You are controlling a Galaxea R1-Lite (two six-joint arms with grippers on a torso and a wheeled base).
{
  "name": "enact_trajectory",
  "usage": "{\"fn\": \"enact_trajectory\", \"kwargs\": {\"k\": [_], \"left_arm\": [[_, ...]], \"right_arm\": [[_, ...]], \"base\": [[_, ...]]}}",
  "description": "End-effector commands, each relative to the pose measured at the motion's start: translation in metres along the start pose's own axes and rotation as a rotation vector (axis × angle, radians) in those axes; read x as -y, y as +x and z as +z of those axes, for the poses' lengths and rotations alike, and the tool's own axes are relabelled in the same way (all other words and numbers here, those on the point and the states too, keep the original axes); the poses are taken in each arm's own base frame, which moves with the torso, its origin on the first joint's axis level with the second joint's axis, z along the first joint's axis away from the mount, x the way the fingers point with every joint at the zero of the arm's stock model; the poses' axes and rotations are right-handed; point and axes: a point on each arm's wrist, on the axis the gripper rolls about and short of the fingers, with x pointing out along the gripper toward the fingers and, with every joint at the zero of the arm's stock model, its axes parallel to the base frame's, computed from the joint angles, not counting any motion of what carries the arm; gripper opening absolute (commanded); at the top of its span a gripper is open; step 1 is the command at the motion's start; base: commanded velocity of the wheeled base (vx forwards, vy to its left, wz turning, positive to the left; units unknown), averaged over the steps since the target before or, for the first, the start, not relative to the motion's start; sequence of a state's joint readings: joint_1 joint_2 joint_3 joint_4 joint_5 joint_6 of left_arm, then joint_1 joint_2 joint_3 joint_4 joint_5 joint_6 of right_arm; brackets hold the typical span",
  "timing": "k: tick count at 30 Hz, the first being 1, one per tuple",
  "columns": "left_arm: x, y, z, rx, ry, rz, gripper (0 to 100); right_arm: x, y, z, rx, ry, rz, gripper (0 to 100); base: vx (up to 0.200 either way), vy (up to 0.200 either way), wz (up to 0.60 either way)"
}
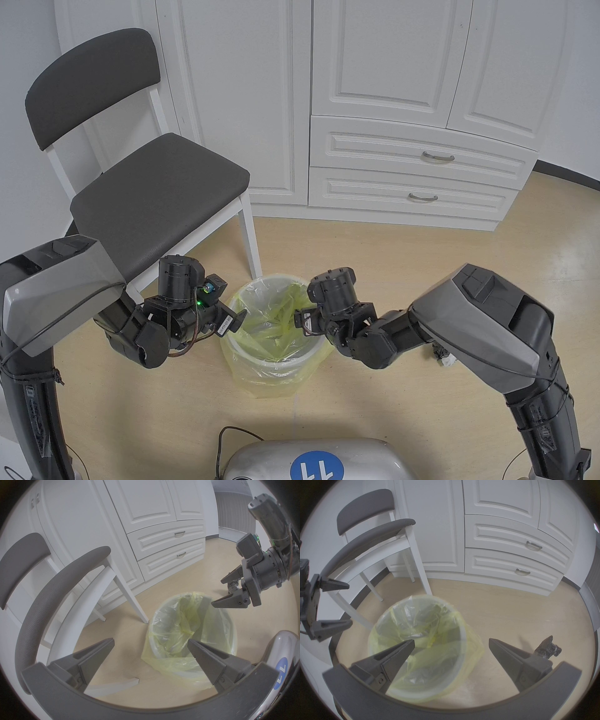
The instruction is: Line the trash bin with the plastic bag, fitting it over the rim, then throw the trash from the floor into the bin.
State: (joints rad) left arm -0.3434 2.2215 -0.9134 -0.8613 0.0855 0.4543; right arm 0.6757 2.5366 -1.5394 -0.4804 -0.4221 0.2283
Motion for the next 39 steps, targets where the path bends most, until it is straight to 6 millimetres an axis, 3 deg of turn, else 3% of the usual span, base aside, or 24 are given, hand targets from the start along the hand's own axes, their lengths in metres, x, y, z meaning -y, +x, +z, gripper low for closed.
{"fn": "enact_trajectory", "kwargs": {"k": [1,7,13,20,25,39], "left_arm": [[-0.019,0.017,-0.015,-0.028,-0.027,0.019,100],[-0.025,0.024,-0.023,-0.042,-0.035,0.028,100],[-0.024,0.026,-0.024,-0.042,-0.032,0.028,100],[-0.023,0.025,-0.026,-0.045,-0.026,0.025,100],[-0.021,0.025,-0.025,-0.046,-0.024,0.019,100],[-0.005,0.041,-0.039,-0.066,-0.019,-0.011,100]], "right_arm": [[-0.025,0.036,-0.01,-0.054,-0.06,-0.077,100],[-0.021,0.05,-0.034,-0.195,-0.168,-0.193,100],[-0.02,0.046,-0.033,-0.229,-0.217,-0.213,100],[-0.019,0.022,-0.003,-0.244,-0.223,-0.241,100],[-0.016,0.006,0.004,-0.256,-0.234,-0.239,100],[-0.005,-0.037,-0.023,-0.37,-0.321,-0.226,100]], "base": [[0.0,0.0,0.0],[0.0,0.0,0.0],[0.0,0.0,0.0],[0.0,0.0,0.0],[0.0,0.0,0.0],[0.0,0.0,0.0]]}}
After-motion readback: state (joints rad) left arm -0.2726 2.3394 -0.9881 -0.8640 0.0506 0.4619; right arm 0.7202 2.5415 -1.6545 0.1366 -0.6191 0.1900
